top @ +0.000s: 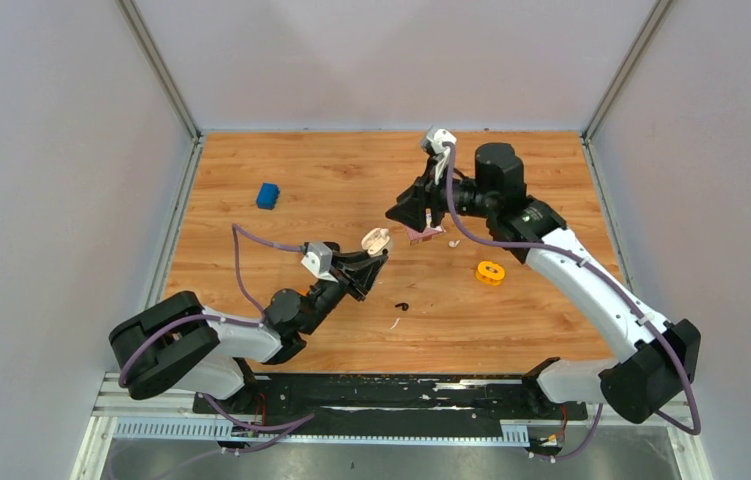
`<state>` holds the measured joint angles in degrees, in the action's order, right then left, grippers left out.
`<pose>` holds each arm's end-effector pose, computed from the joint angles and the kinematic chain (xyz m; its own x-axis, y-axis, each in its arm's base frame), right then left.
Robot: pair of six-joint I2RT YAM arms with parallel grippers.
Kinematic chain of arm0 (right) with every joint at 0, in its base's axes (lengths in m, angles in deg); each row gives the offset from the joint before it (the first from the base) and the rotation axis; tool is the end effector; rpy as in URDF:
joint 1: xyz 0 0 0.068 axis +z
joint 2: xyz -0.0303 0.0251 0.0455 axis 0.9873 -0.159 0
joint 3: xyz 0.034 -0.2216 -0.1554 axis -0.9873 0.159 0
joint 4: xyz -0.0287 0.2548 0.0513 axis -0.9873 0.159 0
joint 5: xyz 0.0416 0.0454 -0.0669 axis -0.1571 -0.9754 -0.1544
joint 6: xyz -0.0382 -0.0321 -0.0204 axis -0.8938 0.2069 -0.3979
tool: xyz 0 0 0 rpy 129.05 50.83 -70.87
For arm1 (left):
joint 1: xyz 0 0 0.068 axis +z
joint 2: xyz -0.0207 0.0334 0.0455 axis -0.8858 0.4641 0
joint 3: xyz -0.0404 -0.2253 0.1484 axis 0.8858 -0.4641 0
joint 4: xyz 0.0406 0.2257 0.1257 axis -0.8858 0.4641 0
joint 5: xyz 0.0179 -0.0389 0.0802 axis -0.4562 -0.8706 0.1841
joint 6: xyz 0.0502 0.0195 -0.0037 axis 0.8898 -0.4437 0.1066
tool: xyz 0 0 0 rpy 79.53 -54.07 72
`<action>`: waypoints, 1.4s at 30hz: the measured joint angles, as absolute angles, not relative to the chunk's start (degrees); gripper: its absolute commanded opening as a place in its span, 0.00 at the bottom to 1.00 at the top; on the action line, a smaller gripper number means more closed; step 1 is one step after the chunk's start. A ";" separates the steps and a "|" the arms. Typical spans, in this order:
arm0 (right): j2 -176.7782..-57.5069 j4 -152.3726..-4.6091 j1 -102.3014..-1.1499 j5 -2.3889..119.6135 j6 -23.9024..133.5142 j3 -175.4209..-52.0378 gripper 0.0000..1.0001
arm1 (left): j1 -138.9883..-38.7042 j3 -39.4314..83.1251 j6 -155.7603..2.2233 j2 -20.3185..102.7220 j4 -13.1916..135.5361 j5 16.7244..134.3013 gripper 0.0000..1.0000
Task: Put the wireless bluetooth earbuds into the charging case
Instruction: Place the earbud in the charging case, then adjust the earbud with the charging case.
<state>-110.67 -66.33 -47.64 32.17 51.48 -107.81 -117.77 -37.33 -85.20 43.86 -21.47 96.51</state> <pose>0.2382 0.1799 0.3755 -0.3080 -0.1414 -0.9408 -0.8833 0.4099 0.2276 0.1344 -0.1813 0.2114 -0.0549 -0.5083 -0.8594 0.7092 0.5860 -0.3920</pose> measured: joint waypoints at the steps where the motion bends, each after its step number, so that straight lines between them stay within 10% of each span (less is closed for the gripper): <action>1: -110.52 -65.09 -48.36 30.62 49.95 -108.88 0.44 | -117.77 -37.46 -84.65 43.79 -21.04 95.68 0.00; 16: -114.78 -29.48 -49.41 19.91 9.42 -113.25 0.39 | -117.90 -38.64 -74.55 24.95 4.91 81.25 0.00; 42: -114.30 -36.43 -43.40 23.38 8.75 -104.46 0.43 | -118.25 -40.65 -67.95 22.57 14.17 77.10 0.00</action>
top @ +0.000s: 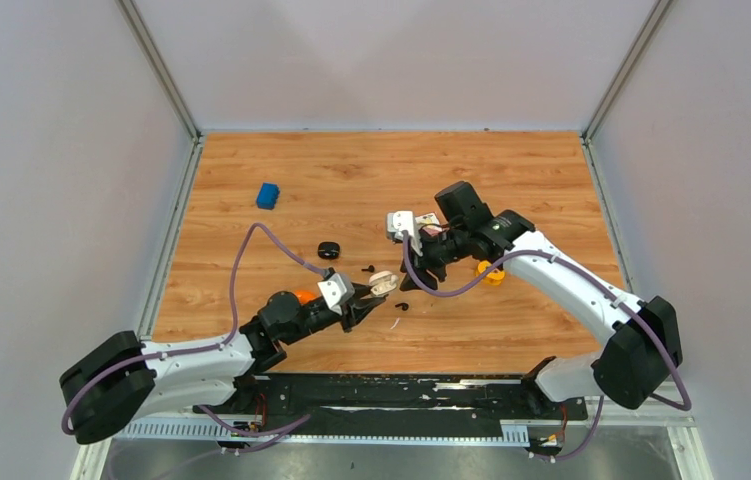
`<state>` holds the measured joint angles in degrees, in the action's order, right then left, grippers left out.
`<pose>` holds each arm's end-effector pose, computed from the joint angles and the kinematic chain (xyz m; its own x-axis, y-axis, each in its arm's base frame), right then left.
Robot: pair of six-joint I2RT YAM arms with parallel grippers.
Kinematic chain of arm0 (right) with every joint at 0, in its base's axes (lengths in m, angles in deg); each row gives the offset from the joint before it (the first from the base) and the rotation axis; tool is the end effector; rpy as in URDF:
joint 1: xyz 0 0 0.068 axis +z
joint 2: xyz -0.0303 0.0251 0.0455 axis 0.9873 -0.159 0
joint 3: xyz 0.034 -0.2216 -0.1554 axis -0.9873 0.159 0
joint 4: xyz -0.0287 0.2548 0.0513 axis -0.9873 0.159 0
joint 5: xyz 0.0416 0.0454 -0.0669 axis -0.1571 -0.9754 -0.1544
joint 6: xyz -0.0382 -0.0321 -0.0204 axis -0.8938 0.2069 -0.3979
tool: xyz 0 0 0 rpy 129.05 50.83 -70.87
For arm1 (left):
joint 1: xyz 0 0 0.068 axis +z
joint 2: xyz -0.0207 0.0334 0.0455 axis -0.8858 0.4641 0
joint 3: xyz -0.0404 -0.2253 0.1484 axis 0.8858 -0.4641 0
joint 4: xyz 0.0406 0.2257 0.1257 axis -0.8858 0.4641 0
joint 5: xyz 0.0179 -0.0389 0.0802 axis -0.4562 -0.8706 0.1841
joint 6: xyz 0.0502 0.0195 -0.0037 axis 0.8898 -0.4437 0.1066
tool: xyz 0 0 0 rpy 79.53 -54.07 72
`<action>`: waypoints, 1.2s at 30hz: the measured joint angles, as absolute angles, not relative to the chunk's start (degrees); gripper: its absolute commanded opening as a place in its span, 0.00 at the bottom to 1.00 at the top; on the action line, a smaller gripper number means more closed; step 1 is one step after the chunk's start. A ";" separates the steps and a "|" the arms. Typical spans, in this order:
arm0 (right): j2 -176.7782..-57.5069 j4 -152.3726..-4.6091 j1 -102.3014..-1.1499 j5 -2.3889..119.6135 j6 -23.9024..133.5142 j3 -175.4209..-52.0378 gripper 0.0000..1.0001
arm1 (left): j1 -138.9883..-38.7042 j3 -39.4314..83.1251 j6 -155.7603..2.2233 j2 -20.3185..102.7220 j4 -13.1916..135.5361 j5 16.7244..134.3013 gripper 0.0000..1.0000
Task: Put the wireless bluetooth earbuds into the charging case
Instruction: Adjust the earbud with the charging case.
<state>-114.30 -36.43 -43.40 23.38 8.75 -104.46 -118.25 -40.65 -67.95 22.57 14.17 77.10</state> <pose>0.2046 0.1874 0.2987 -0.0206 -0.5997 -0.7999 -0.9969 -0.0485 0.0620 0.1061 -0.1642 0.1994 -0.0231 -0.0511 -0.9984 0.8874 0.4588 -0.0440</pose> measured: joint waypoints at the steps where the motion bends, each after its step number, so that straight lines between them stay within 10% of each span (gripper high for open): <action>1: -114.65 -36.61 -43.40 23.40 8.70 -104.46 0.43 | -118.25 -40.69 -67.95 22.96 13.82 76.81 0.00; 36: -117.14 -34.68 -42.66 20.52 6.26 -104.44 0.29 | -118.27 -41.46 -68.02 27.90 8.95 78.34 0.00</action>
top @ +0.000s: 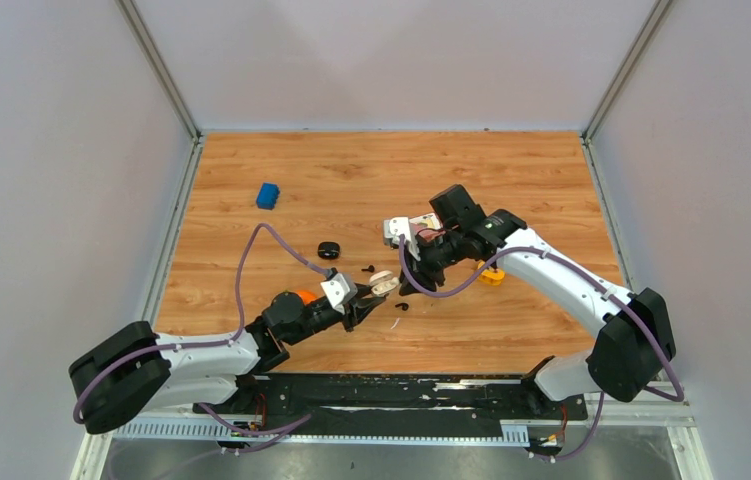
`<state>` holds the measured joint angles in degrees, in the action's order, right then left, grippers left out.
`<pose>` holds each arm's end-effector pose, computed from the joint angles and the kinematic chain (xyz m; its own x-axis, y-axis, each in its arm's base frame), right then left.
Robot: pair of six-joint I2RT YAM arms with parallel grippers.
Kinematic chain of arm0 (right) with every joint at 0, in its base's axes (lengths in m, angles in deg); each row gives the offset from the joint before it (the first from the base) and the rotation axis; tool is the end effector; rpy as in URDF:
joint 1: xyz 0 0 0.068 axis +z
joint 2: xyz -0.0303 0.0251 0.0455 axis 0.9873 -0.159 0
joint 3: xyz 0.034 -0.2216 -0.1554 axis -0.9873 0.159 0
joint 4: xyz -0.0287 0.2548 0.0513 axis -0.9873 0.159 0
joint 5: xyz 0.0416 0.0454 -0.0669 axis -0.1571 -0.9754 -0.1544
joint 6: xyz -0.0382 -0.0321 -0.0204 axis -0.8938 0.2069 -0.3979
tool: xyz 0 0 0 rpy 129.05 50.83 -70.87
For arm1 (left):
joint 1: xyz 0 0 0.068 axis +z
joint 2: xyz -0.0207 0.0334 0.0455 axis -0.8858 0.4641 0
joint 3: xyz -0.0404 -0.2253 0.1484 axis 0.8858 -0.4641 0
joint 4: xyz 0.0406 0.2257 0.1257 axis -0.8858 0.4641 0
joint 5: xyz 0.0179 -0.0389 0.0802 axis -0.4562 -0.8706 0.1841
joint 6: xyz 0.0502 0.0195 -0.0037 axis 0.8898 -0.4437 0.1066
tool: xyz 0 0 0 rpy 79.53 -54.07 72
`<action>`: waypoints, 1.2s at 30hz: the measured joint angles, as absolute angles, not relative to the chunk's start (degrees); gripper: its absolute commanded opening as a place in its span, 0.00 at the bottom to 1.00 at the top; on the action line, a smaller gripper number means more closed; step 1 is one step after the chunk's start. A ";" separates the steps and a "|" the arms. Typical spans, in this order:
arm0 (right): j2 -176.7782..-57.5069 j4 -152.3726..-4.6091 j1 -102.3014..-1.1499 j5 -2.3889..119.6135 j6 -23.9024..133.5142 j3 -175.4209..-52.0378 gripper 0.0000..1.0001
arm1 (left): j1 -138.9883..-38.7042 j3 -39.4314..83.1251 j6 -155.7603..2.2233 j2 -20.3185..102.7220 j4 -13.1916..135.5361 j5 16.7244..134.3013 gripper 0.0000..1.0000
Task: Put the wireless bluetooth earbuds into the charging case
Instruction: Adjust the earbud with the charging case.
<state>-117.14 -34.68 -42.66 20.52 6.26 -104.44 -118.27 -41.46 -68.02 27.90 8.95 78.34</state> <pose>0.2058 0.1945 0.2851 -0.0241 -0.6101 -0.7920 -0.9866 -0.1133 0.1173 0.1096 -0.1682 0.1884 -0.0327 -0.0393 -0.9987 0.8770 0.4781 -0.0475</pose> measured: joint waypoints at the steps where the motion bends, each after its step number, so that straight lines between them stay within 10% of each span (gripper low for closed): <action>1: -117.14 -34.47 -42.66 20.39 6.21 -104.44 0.28 | -118.27 -41.46 -68.02 27.97 8.95 78.32 0.00; 19: -118.12 -30.18 -41.52 17.76 4.05 -105.40 0.26 | -118.27 -41.46 -68.04 29.17 8.51 78.45 0.00; 28: -113.84 -23.19 -41.52 20.78 -5.61 -109.32 0.47 | -118.27 -41.44 -68.04 32.60 7.33 73.18 0.00; 36: -110.04 -21.00 -37.37 26.38 -14.77 -107.83 0.43 | -118.27 -41.37 -69.51 39.11 3.73 65.77 0.00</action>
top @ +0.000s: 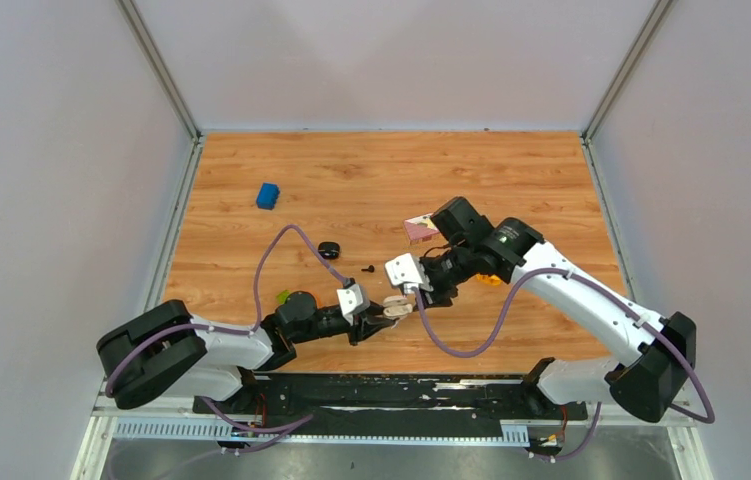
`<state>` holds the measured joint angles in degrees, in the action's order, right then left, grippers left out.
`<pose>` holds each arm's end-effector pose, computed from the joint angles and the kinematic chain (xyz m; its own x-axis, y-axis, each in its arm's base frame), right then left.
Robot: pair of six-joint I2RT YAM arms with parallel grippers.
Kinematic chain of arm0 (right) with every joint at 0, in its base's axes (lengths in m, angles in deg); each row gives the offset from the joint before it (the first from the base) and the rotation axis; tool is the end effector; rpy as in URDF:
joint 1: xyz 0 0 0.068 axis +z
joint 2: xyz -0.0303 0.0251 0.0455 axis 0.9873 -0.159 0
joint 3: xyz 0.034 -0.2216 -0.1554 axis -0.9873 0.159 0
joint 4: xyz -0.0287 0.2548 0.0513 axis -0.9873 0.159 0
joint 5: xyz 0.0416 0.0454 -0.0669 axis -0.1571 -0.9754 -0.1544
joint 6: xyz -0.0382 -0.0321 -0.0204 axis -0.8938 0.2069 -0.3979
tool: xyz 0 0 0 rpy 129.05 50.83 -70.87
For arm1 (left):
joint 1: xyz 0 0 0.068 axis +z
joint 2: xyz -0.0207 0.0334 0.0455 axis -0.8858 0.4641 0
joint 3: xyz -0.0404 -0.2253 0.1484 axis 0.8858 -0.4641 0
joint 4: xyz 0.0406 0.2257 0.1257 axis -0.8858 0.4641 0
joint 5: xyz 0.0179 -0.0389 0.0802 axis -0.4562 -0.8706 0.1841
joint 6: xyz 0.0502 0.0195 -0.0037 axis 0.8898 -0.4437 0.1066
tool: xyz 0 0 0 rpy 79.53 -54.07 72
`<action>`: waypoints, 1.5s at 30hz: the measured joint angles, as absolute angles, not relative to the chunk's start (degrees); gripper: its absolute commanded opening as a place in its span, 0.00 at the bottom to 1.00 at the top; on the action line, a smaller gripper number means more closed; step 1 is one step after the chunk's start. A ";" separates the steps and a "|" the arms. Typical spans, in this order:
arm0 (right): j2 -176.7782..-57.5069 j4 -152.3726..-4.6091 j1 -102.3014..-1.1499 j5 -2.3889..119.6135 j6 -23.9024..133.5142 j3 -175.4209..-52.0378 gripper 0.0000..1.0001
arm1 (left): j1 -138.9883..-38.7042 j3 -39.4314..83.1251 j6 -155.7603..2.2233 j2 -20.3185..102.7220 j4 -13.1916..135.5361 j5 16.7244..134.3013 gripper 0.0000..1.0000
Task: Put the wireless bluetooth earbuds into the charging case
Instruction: Adjust the earbud with the charging case.
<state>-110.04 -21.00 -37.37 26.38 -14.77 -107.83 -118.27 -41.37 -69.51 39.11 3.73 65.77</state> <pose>0.1605 0.1839 0.3192 0.3675 -0.5919 -0.7173 -0.9120 -0.3807 -0.1530 0.1095 -0.1817 0.1623 -0.1192 0.0484 -0.9917 0.9540 0.2824 -0.1009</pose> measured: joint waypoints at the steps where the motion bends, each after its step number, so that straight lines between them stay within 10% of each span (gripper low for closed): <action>1: -110.15 -20.72 -36.43 27.27 -15.51 -107.55 0.43 | -118.27 -41.37 -69.75 39.31 3.44 65.18 0.00; 45: -118.93 -20.21 -28.01 41.85 -7.65 -108.55 0.19 | -117.85 -41.18 -71.47 39.03 2.24 62.52 0.00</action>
<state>-118.93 -20.21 -28.01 41.85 -7.65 -108.55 -117.85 -41.18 -71.47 39.03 2.24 62.52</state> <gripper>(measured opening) 0.244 0.342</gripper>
